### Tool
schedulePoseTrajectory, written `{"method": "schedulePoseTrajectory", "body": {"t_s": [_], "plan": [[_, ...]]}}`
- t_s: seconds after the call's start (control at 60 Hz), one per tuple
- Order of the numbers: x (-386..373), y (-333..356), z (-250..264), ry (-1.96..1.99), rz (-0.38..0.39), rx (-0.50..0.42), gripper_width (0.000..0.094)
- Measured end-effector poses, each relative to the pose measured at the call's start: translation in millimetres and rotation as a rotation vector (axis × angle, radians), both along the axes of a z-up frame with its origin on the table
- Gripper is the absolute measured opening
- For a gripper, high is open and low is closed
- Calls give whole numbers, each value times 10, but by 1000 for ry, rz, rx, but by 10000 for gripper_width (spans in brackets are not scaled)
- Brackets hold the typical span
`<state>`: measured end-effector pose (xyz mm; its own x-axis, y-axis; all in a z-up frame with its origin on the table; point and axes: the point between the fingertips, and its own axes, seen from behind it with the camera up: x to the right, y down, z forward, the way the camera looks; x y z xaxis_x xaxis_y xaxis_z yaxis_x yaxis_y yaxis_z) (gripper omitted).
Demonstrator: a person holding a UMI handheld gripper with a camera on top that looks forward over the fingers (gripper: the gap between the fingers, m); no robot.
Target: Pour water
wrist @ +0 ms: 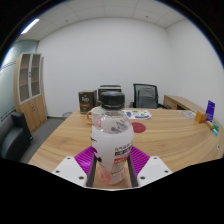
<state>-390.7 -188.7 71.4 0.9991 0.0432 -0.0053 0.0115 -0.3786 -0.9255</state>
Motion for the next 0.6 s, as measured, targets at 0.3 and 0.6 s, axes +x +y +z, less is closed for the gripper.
{"method": "schedulePoseTrajectory", "body": {"t_s": [0.3, 0.6], "plan": [[67, 96, 222, -58, -13, 29, 347], [591, 838, 1243, -406, -33, 116, 315]]}}
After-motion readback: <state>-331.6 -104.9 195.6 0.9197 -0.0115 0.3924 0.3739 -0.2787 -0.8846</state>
